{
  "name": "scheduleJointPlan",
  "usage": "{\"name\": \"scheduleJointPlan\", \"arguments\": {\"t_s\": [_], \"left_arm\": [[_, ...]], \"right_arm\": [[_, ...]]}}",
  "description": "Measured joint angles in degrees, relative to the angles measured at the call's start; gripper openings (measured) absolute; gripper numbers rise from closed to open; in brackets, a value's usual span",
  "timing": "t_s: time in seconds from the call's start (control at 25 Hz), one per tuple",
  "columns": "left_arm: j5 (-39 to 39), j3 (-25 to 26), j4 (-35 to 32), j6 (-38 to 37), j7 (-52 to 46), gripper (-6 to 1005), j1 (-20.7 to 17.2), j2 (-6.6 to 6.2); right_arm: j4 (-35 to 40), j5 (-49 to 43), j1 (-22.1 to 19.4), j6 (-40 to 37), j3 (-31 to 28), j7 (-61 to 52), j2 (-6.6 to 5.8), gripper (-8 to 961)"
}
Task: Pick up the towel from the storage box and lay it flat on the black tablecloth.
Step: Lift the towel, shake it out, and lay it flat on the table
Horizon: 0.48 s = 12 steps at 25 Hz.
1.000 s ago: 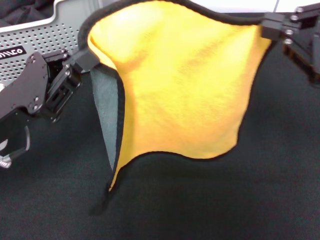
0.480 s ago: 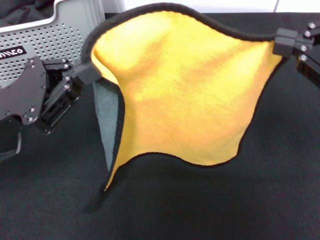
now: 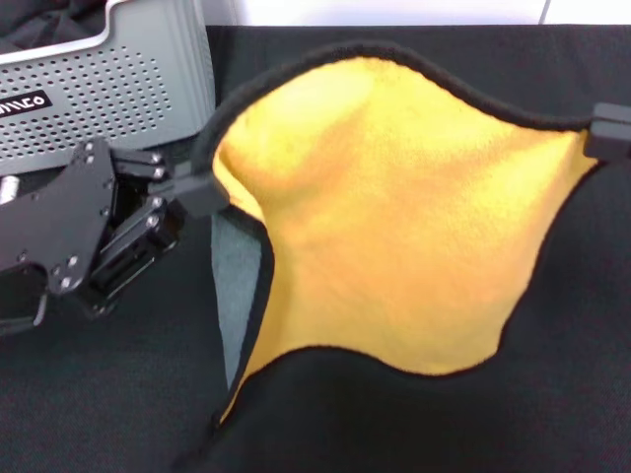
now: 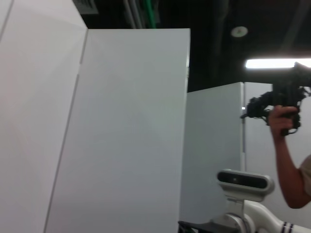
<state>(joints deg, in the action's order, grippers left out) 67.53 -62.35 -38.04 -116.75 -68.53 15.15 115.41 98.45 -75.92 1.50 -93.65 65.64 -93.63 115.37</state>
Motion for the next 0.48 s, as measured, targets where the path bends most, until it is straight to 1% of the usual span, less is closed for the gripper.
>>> {"name": "scheduleJointPlan", "arguments": {"t_s": [0.2, 0.48], "left_arm": [[-2.2, -4.2, -2.7, 0.0, -0.7, 20, -1.7, -0.84], [-3.1, -8.2, -4.7, 0.0, -2.1, 19, -3.6, -1.32]], "right_arm": [[0.2, 0.6, -0.3, -3.7, -1.8, -1.2, 0.03, 127], [0.0, 3.2, -2.1, -11.8, -5.3, -3.0, 0.28, 128]]}}
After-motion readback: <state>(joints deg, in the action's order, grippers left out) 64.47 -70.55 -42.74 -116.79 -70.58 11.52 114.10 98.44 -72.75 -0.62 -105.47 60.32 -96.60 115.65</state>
